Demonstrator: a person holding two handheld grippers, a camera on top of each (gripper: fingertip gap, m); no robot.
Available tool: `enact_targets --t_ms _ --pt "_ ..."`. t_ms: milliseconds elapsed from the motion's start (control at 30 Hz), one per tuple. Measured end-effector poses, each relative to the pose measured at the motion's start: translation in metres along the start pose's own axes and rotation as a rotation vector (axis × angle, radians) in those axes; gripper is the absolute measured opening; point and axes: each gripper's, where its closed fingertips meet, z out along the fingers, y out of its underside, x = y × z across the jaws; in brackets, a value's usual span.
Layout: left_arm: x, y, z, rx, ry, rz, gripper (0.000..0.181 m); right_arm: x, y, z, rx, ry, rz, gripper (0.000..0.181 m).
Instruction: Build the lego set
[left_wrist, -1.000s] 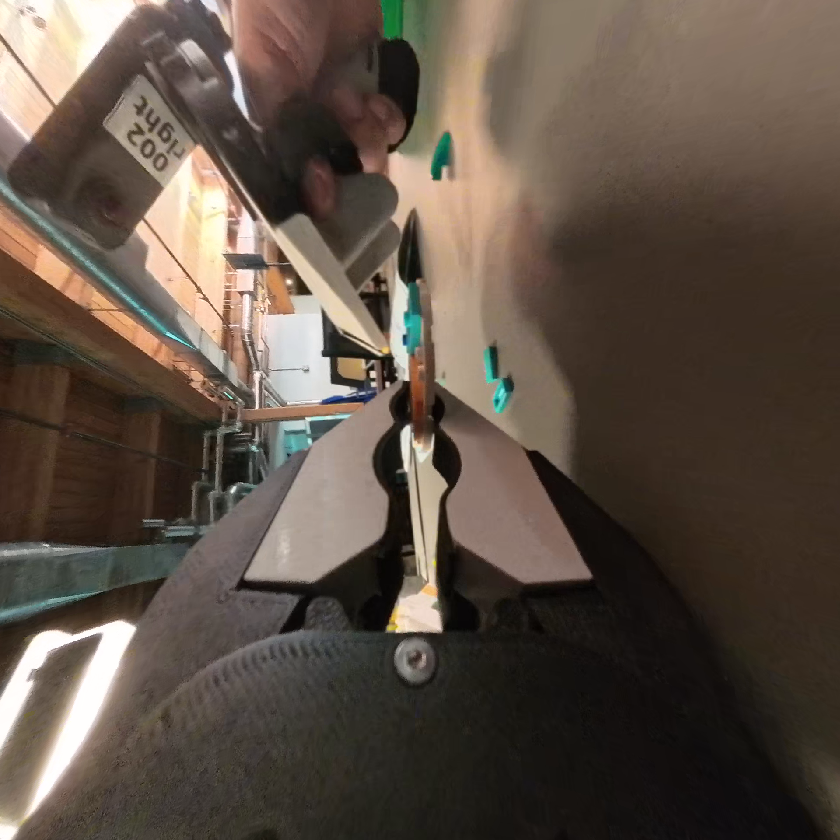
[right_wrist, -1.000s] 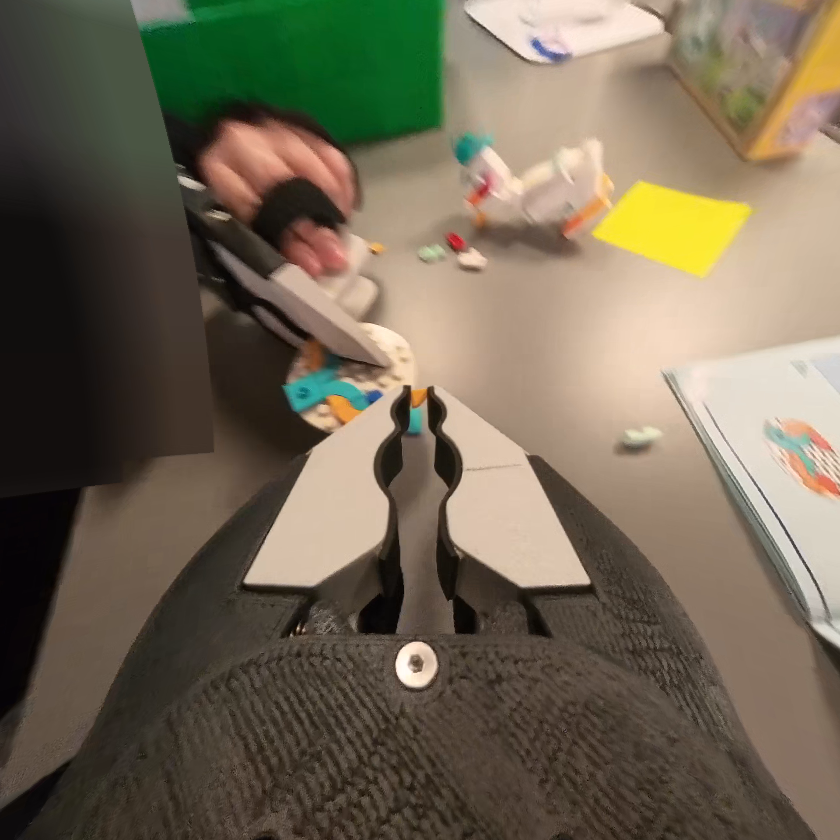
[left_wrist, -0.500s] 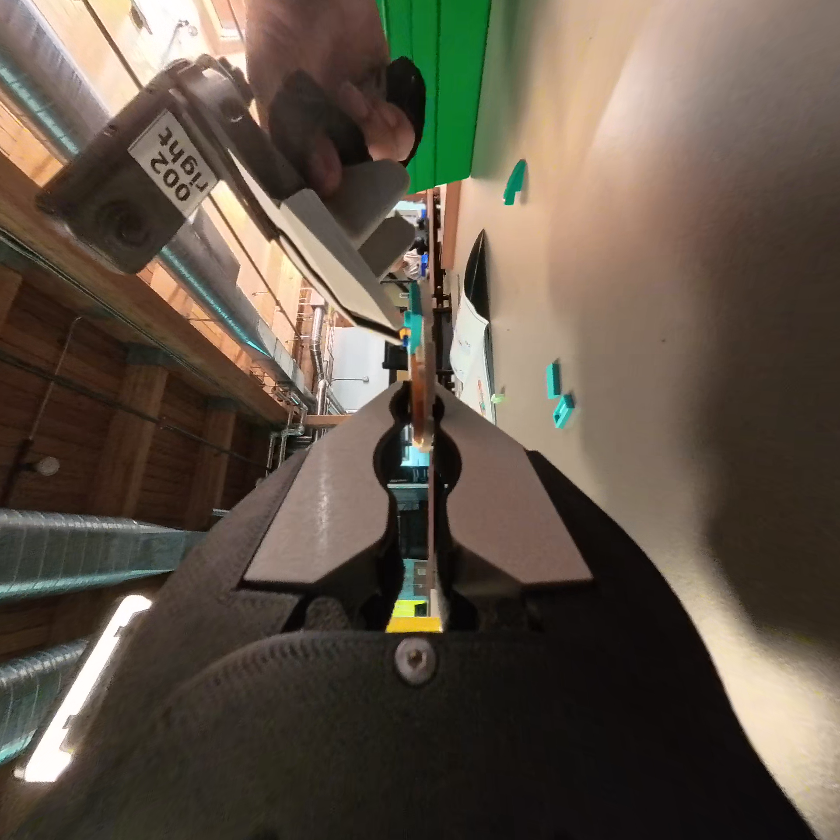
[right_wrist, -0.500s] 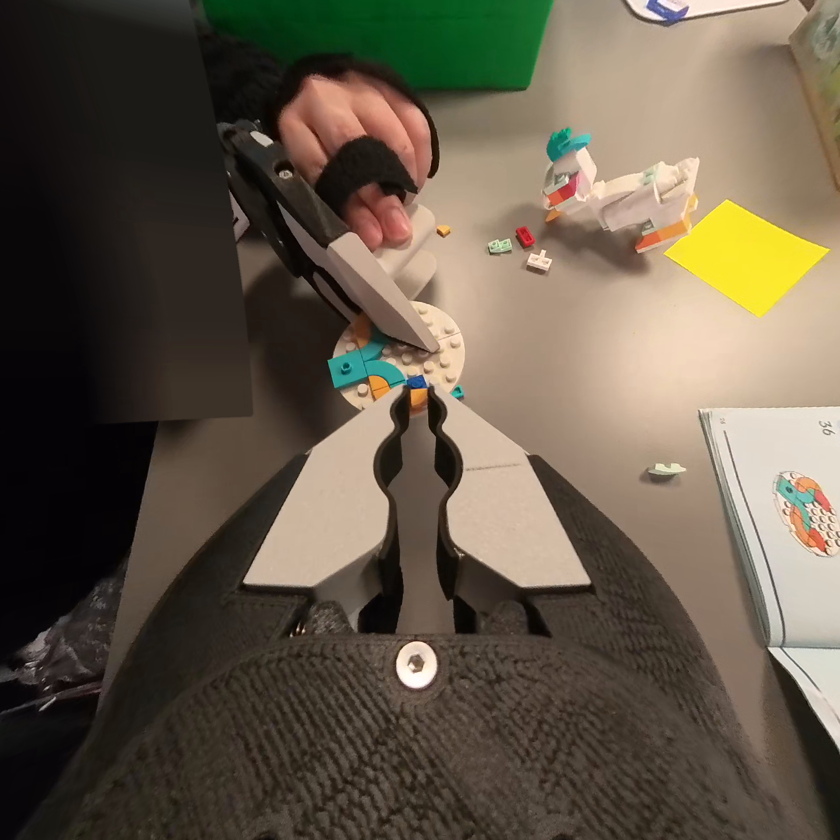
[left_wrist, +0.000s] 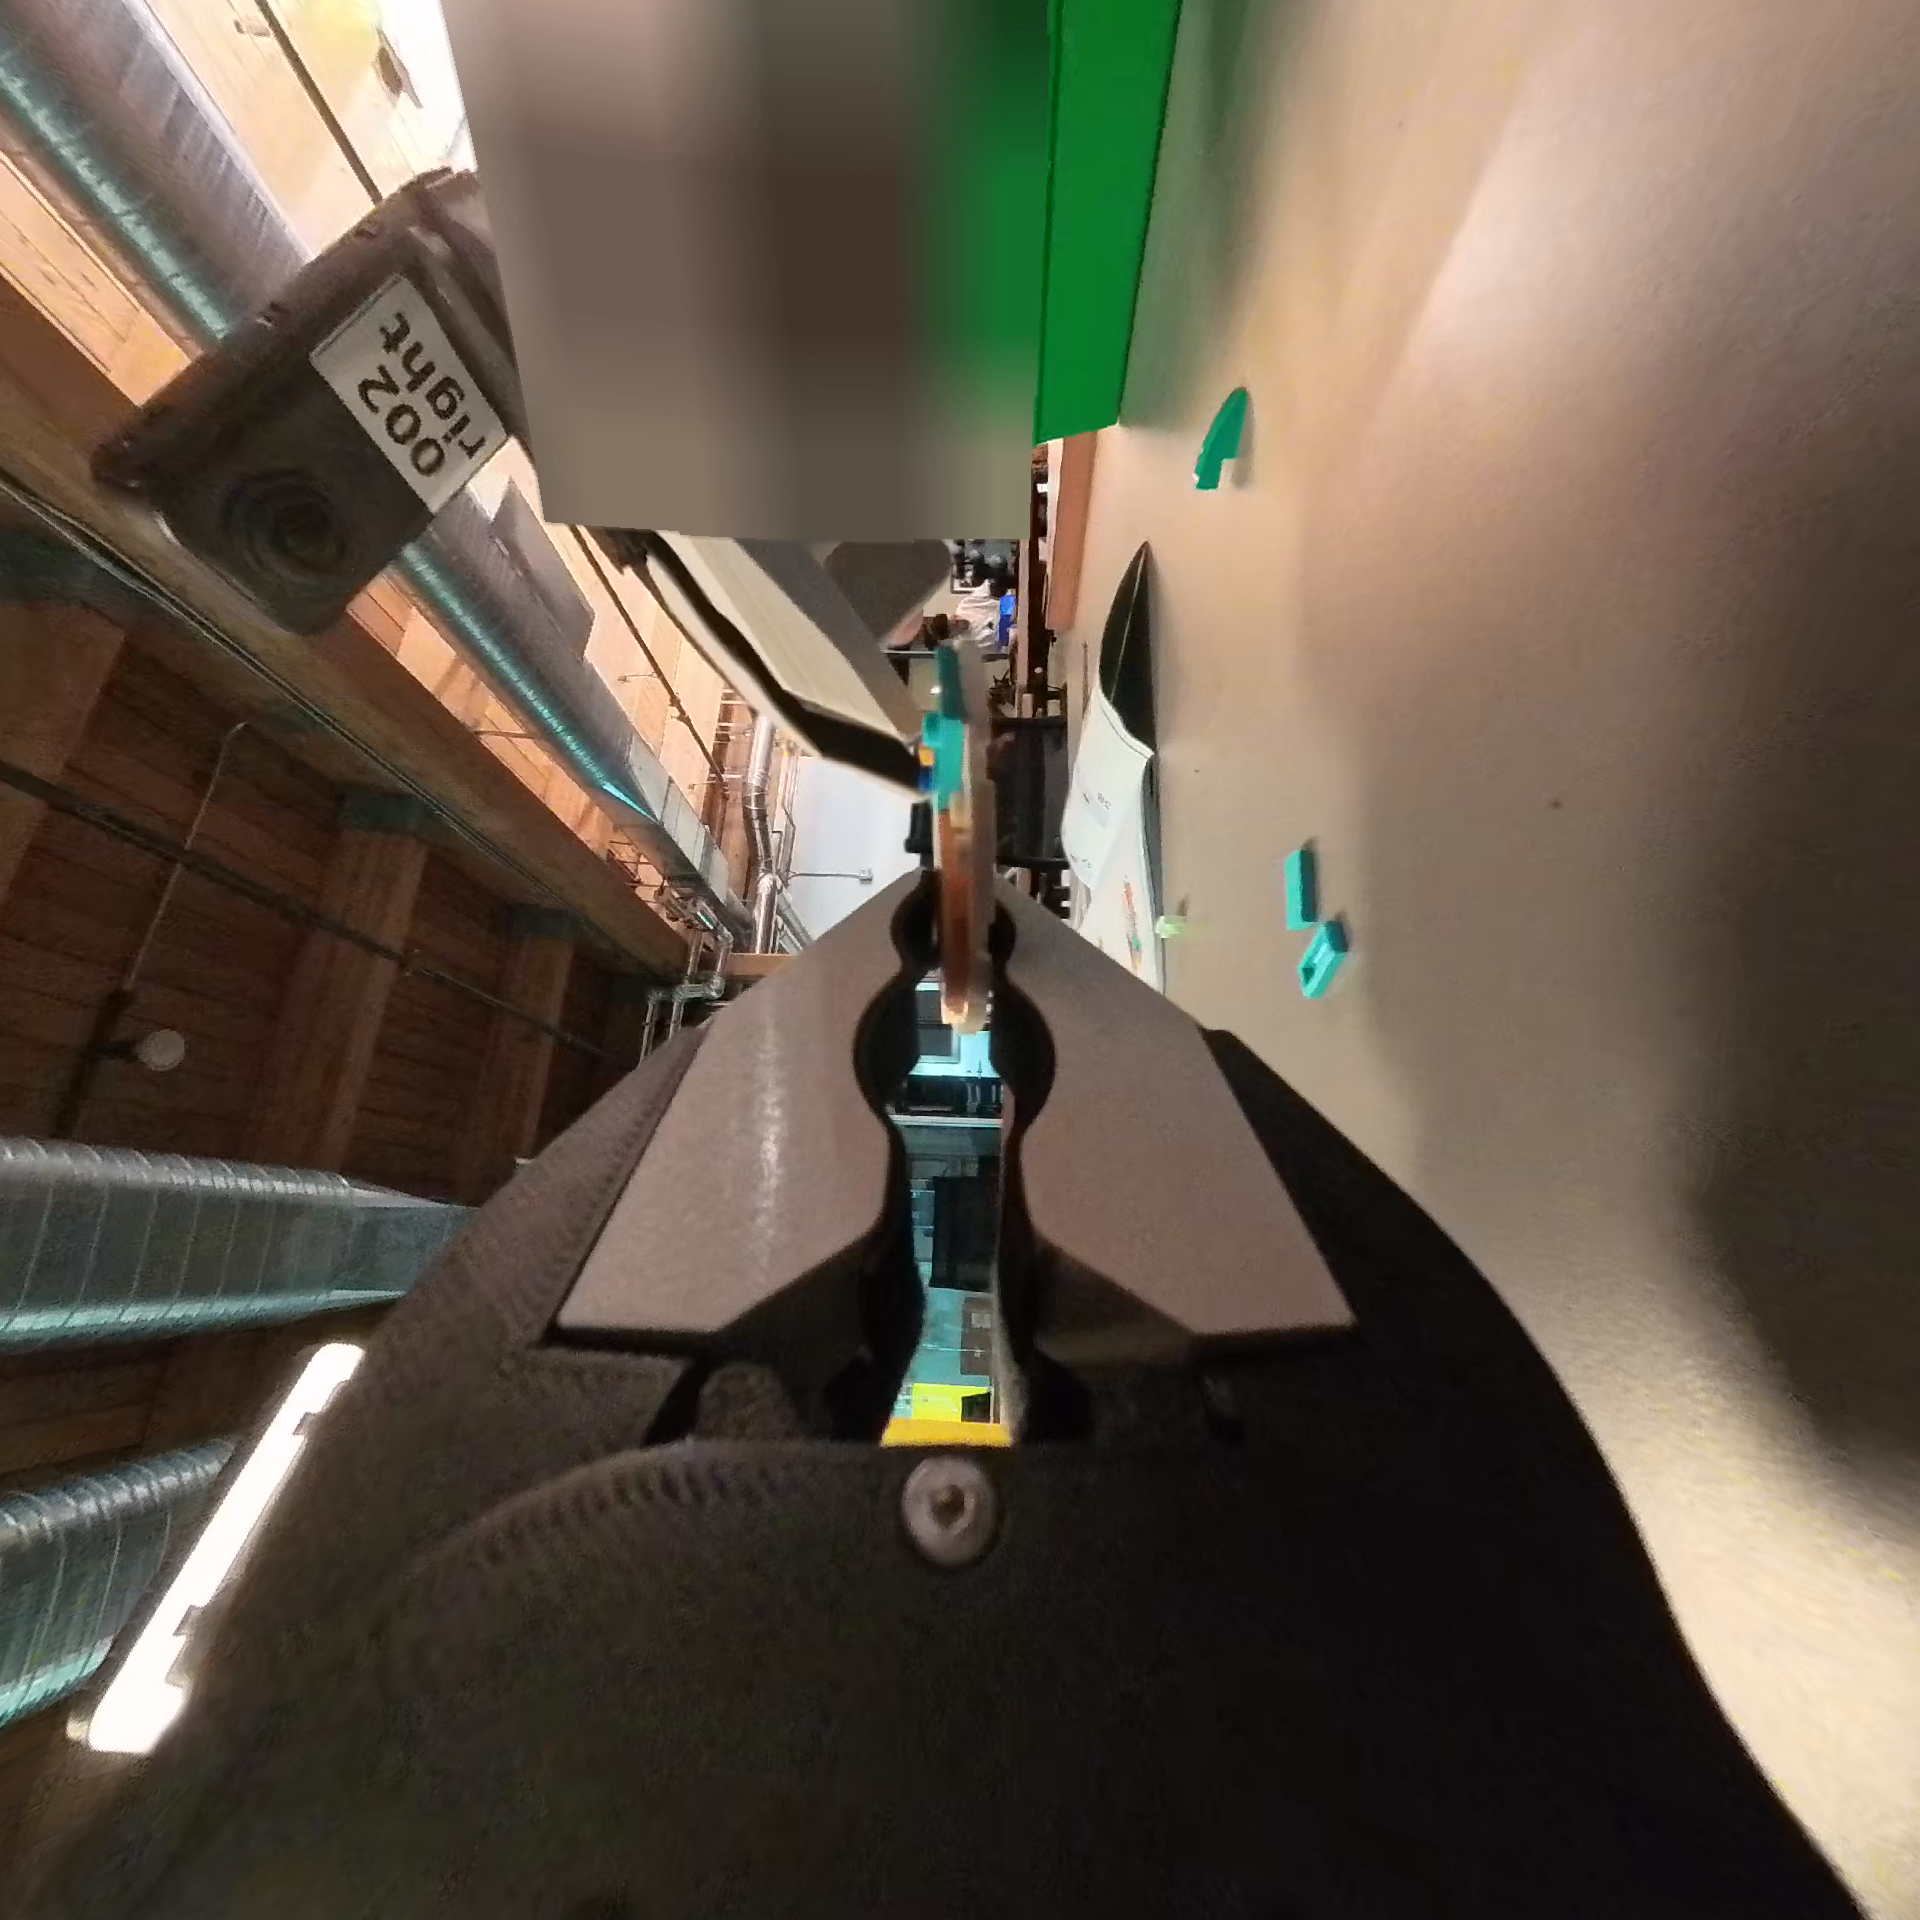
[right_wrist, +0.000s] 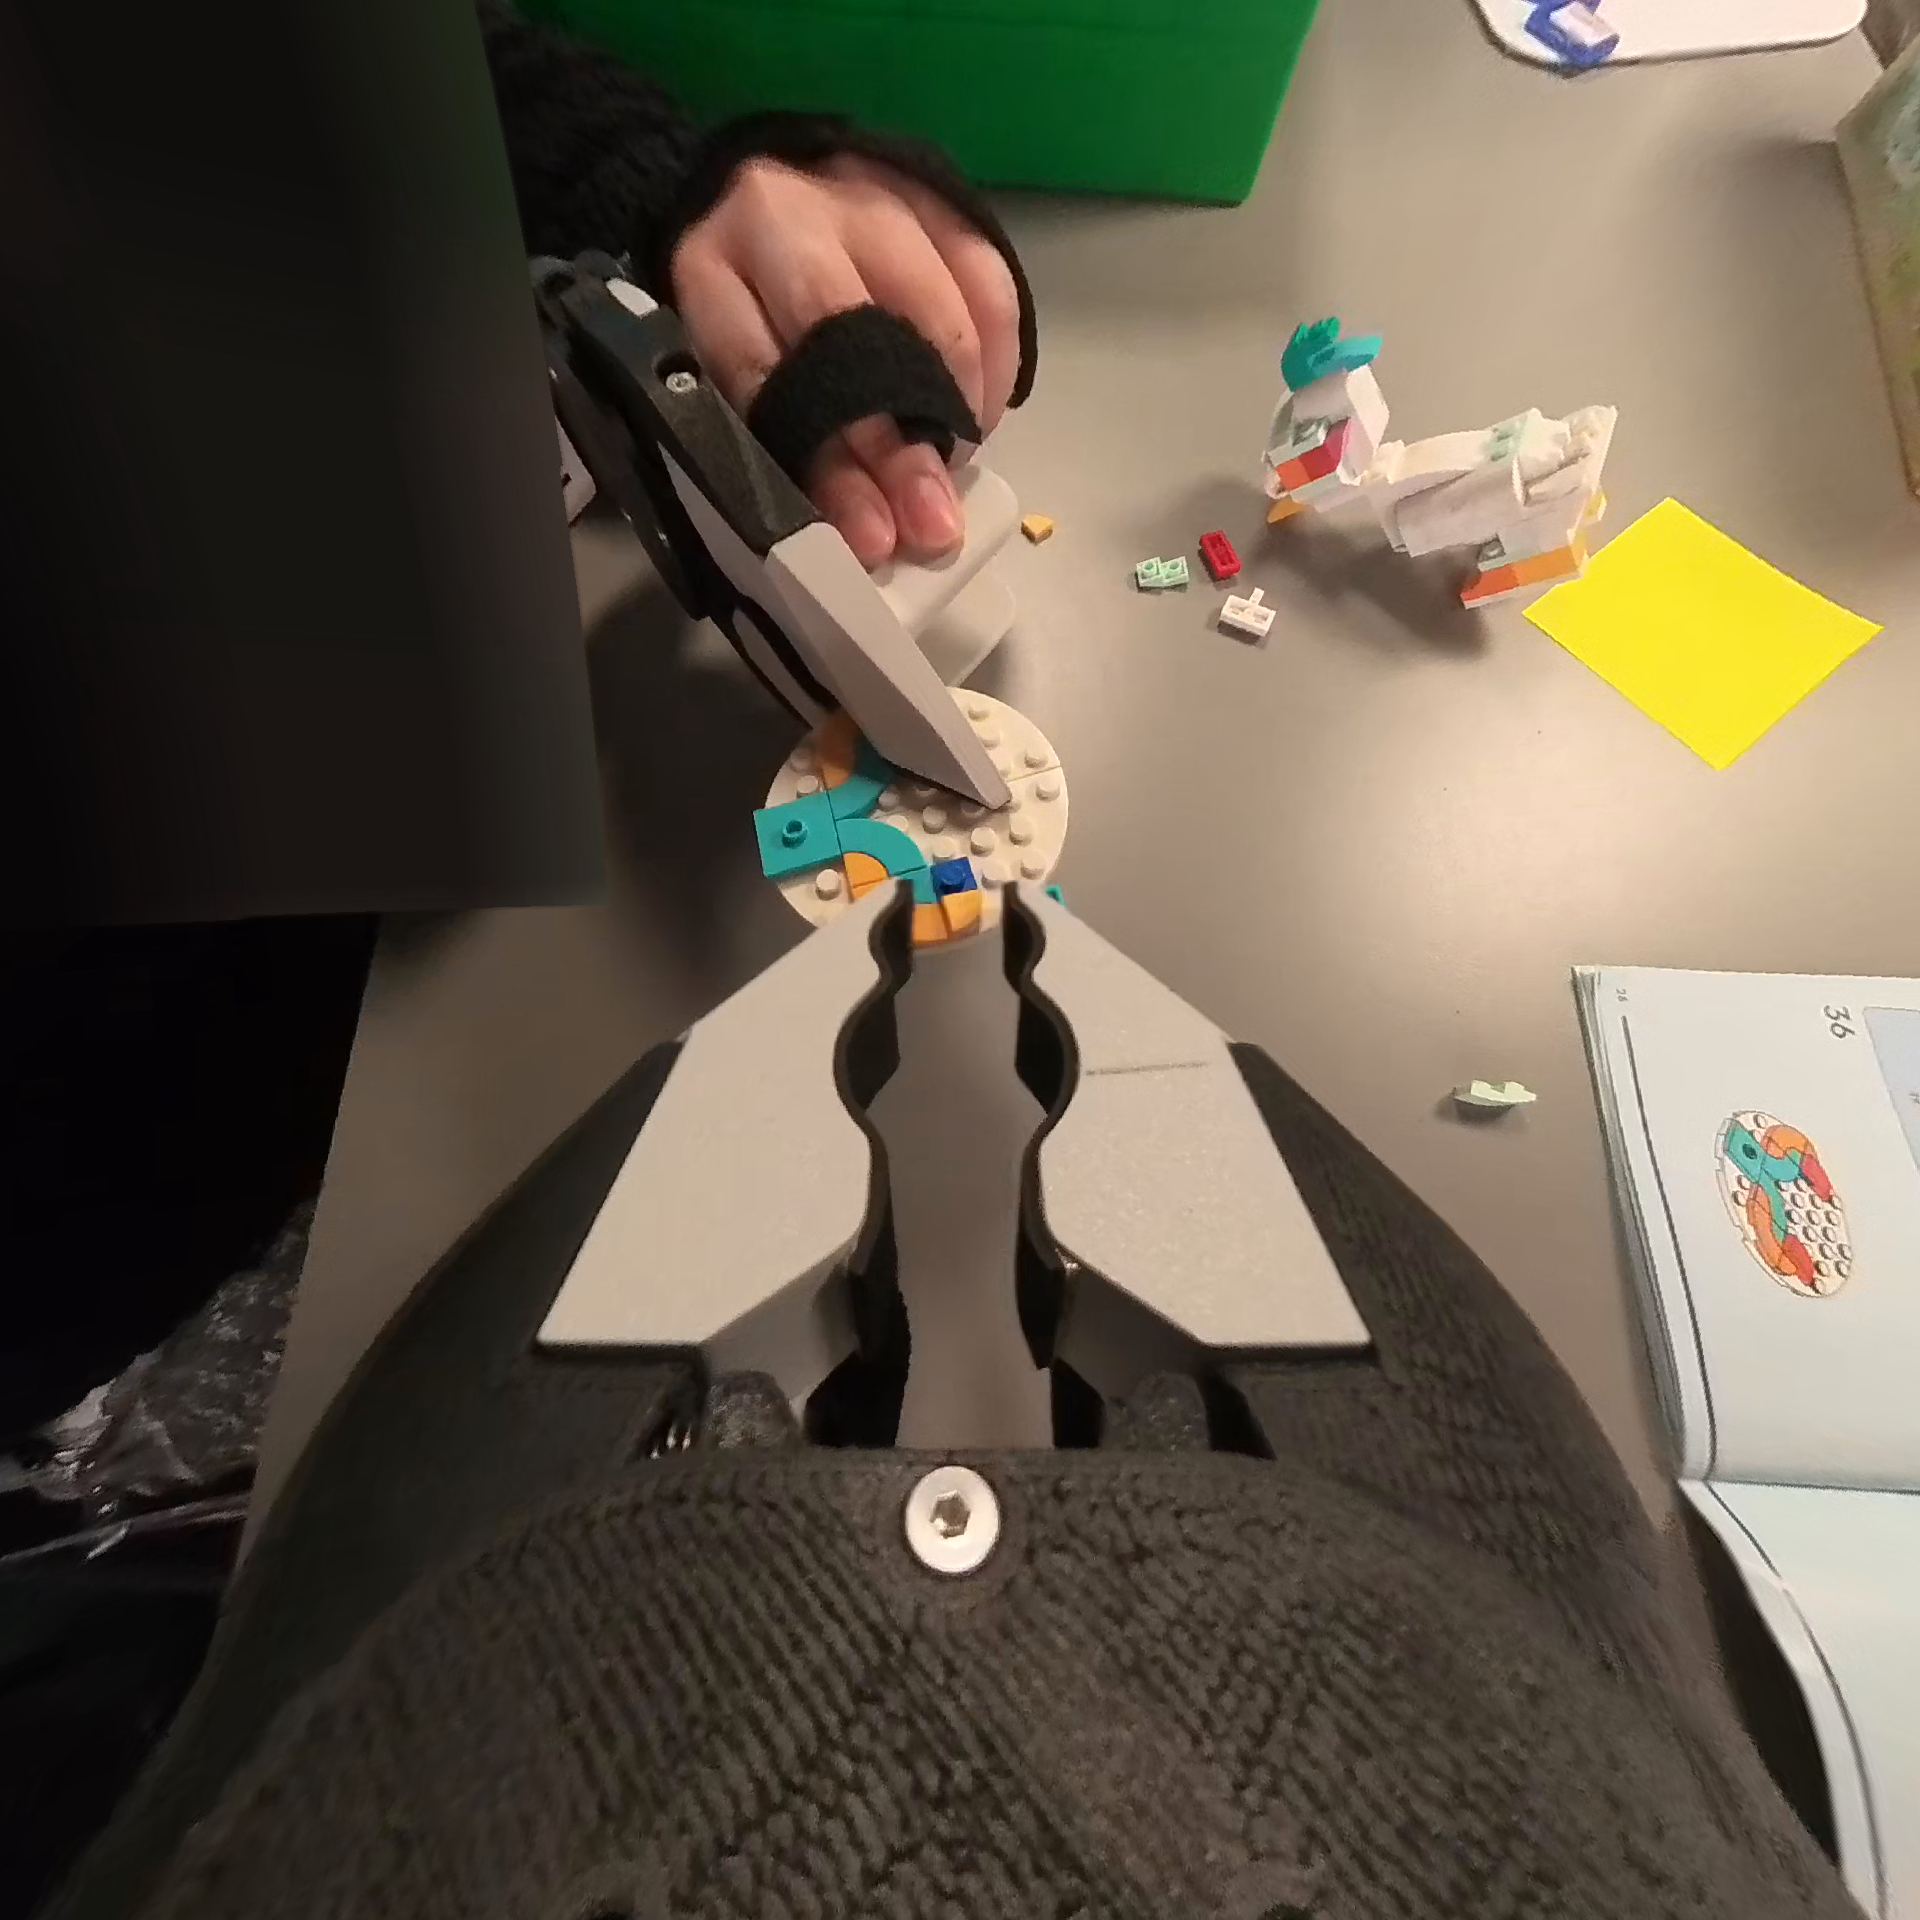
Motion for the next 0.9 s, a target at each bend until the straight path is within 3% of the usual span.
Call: enact_targets --t_ms 100,200,400,567,900 --pt "-0.003 0.003 0.000 -0.008 -0.008 -0.025 0.005 0.001 -0.008 -0.006 0.042 0.050 -0.029 0.035" --pt "-0.005 0.008 0.000 -0.025 -0.011 -0.047 0.005 0.007 -0.004 -0.012 0.006 0.216 -0.173 0.054" --pt "-0.009 0.011 0.001 -0.030 -0.013 -0.090 0.005 0.017 -0.001 -0.012 -0.186 0.675 -0.756 0.063" --pt "-0.010 0.008 0.000 -0.021 -0.012 -0.118 0.005 0.012 -0.001 -0.001 -0.300 0.803 -0.997 0.047" --pt "-0.009 0.007 0.000 -0.017 0.005 -0.134 0.005 0.014 -0.007 0.002 -0.290 0.872 -1.064 0.009"
